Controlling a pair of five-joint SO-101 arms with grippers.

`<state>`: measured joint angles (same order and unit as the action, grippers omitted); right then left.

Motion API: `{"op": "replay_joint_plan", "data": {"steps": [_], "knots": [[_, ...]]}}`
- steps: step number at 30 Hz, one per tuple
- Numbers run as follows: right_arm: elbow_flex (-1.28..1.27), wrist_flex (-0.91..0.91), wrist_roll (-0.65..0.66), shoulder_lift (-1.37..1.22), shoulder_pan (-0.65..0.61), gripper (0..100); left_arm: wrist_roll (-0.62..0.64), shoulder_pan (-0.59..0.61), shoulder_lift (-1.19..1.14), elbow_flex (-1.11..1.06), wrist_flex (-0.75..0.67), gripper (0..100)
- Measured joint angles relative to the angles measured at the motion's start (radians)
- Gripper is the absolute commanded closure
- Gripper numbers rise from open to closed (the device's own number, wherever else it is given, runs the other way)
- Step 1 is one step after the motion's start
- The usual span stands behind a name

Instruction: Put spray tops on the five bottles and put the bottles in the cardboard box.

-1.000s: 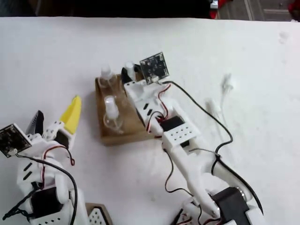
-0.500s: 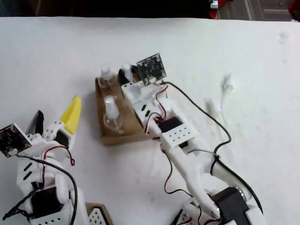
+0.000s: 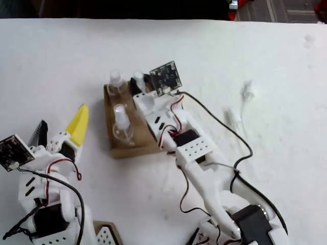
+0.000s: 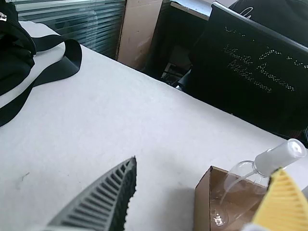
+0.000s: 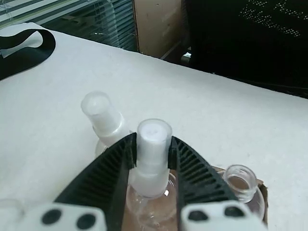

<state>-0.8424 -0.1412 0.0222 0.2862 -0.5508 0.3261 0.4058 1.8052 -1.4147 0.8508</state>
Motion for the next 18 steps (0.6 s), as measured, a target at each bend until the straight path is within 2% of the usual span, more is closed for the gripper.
{"op": "replay_joint_plan", "data": {"steps": [5,11,18], "knots": [[-0.002,0.000,0.008,0.000,-0.002,98.2,0.000,0.000,0.000,0.000,0.000,60],[0.000,-0.078,0.135,-0.069,-0.003,98.2,0.000,0.000,0.000,0.000,0.000,60],[0.003,-0.146,0.150,-0.123,-0.003,98.2,0.000,0.000,0.000,0.000,0.000,60]]}}
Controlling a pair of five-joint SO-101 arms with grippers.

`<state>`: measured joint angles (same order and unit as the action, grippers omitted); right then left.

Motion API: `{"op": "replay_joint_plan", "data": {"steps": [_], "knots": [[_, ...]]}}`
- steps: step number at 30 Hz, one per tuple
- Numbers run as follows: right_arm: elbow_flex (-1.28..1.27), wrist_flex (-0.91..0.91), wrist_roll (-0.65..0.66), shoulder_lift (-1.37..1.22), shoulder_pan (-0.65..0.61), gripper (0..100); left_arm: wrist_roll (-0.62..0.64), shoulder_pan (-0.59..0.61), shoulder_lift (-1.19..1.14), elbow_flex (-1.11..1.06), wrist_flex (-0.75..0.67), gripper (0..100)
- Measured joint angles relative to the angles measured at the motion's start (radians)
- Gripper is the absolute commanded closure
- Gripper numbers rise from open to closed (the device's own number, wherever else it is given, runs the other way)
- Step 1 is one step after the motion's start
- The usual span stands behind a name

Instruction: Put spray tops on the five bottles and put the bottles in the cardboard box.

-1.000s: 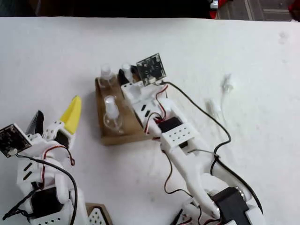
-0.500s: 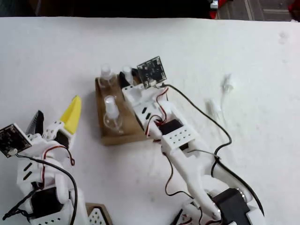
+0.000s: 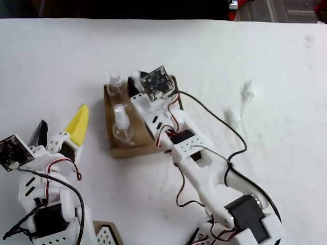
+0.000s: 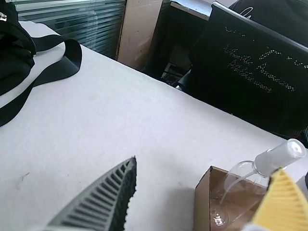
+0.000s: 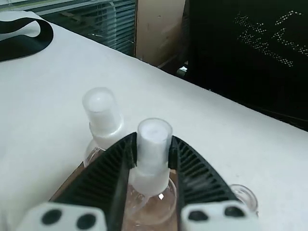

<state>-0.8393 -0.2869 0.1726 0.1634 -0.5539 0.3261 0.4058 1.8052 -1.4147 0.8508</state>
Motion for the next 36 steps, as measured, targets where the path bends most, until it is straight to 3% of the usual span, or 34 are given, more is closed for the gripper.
{"op": "replay_joint_plan", "data": {"steps": [9,16,36], "knots": [[0.000,0.123,0.000,0.078,-0.005,97.7,0.000,0.000,0.000,0.000,0.000,60],[0.000,0.143,0.002,0.084,-0.009,86.8,0.000,0.000,0.000,0.000,0.000,60],[-0.009,0.241,0.003,0.170,-0.011,86.4,0.000,0.000,0.000,0.000,0.000,60]]}}
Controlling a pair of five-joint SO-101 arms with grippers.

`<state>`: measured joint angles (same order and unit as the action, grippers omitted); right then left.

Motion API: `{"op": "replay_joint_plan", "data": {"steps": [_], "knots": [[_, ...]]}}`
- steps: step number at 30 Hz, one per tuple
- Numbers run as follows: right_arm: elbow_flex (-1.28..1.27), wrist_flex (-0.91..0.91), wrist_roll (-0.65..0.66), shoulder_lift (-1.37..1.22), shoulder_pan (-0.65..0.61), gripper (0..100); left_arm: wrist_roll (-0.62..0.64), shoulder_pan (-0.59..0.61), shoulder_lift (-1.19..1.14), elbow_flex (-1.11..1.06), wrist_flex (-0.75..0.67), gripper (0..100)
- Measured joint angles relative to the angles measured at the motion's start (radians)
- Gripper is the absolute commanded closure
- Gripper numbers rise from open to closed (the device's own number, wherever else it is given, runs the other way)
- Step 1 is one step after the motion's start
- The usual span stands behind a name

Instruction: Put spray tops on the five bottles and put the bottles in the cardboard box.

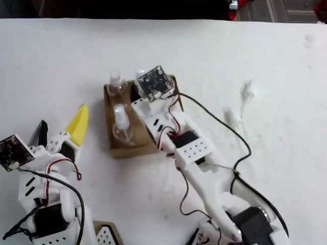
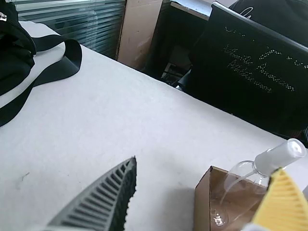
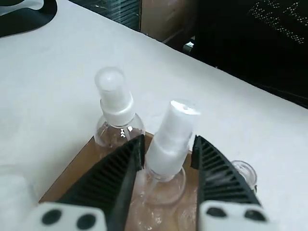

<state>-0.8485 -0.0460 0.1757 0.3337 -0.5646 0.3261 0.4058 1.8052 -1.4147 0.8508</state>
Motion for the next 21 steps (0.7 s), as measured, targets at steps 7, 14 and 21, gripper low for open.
{"op": "replay_joint_plan", "data": {"steps": [7,14,21], "knots": [[0.000,0.061,0.000,0.044,0.000,86.4,0.000,0.000,0.000,0.000,0.000,60],[-0.002,0.121,-0.014,0.201,0.057,86.4,0.000,0.000,0.000,0.000,0.000,60],[0.144,0.436,-0.198,0.483,0.279,86.4,0.000,0.000,0.000,0.000,0.000,60]]}}
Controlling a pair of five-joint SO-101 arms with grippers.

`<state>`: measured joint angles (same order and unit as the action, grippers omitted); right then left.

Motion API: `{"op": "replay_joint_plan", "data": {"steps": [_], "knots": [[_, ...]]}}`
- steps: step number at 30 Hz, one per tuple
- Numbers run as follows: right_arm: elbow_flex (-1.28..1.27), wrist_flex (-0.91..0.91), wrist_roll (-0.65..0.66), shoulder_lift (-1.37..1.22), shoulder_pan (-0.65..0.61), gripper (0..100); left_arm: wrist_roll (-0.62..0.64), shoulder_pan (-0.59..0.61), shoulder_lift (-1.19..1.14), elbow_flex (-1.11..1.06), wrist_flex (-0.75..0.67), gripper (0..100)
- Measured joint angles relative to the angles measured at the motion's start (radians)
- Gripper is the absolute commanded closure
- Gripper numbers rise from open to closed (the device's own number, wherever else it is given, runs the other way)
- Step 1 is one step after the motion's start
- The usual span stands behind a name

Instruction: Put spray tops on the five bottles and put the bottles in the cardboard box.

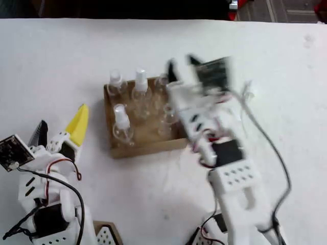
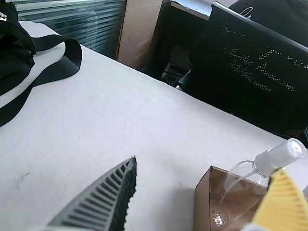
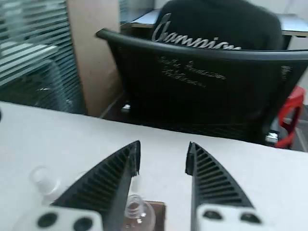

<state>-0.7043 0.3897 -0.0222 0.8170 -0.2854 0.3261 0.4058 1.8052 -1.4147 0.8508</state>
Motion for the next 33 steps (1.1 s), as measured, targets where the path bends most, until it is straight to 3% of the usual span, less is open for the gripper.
{"op": "replay_joint_plan", "data": {"steps": [7,15,21,33], "knots": [[0.327,0.344,-0.038,-0.143,0.238,86.4,0.000,0.000,0.000,-0.005,-0.003,60],[0.695,0.546,-0.038,-0.563,0.505,86.4,0.000,0.000,0.000,-0.049,-0.064,60],[1.046,0.746,0.058,-0.994,0.532,86.4,0.000,0.000,0.000,-0.049,-0.068,60],[1.941,1.074,0.126,-1.806,0.537,86.4,0.000,0.000,0.000,-0.049,-0.068,60]]}}
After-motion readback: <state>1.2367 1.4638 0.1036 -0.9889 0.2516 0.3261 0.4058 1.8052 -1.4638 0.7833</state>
